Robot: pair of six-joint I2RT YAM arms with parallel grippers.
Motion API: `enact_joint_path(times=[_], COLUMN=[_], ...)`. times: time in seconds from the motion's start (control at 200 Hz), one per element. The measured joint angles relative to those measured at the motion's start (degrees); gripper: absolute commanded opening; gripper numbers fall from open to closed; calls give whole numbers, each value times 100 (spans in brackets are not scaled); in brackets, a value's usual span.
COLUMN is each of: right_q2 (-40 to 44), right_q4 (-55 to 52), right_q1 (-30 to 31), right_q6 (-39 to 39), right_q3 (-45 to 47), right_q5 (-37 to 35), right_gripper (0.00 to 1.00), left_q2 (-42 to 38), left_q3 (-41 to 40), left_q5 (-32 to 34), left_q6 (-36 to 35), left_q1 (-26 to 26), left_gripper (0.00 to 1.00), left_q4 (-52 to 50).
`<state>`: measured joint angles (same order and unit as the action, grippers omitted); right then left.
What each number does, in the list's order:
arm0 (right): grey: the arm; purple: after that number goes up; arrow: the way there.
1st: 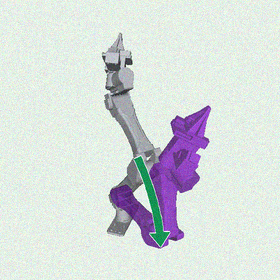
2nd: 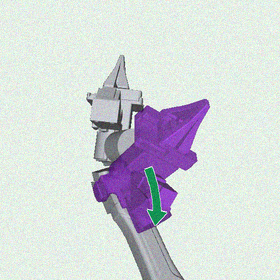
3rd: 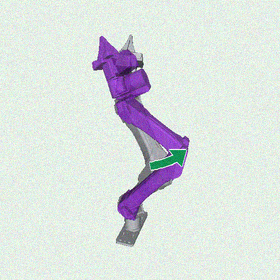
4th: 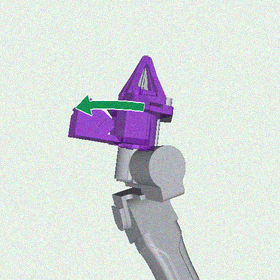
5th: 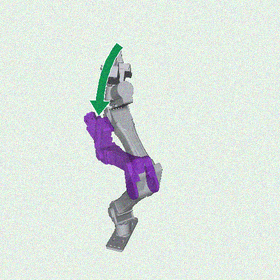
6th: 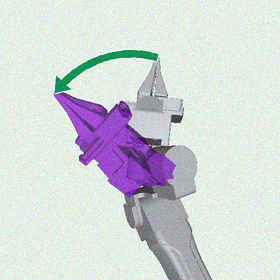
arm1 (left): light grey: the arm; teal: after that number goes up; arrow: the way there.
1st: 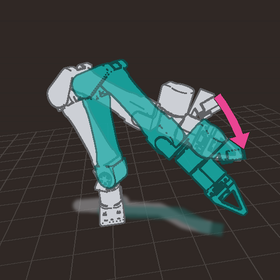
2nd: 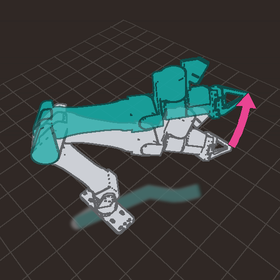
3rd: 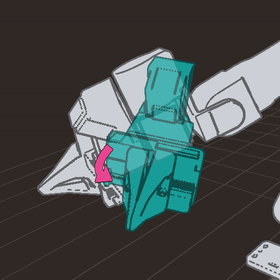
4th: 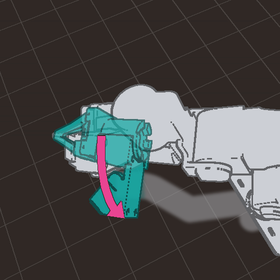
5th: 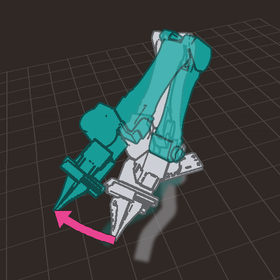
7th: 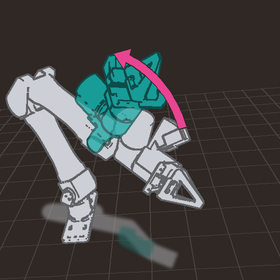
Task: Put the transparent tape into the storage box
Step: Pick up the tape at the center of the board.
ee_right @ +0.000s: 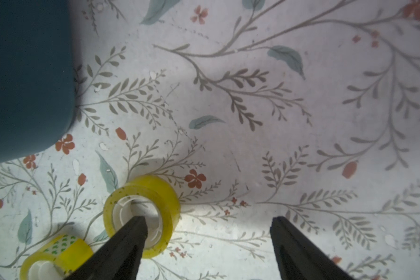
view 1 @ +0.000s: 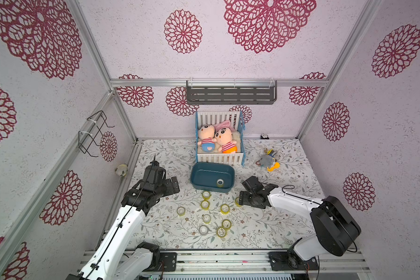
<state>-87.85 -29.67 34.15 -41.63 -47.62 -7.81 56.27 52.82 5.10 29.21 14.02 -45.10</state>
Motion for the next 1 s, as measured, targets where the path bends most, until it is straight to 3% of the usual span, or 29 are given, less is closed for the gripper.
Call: enact_joint_path(times=[0.39,0.731,1.001], right_q2=[-214,682,730], right_q4=[44,-151,-20], right_q1=[11,-17,-13], right_q6=[0,37,52], right_q3=[-17,476,476], right_q5=[-295,-330,-94], right_gripper=[87,86,85], left_q2=[0,0,0], left_q3=[0,0,0], left_q5=[42,37,74], left_q6=[0,0,0], left_q1=[7,39,129], left_gripper=[97,97,97], left_q4=[-2,-2,-4])
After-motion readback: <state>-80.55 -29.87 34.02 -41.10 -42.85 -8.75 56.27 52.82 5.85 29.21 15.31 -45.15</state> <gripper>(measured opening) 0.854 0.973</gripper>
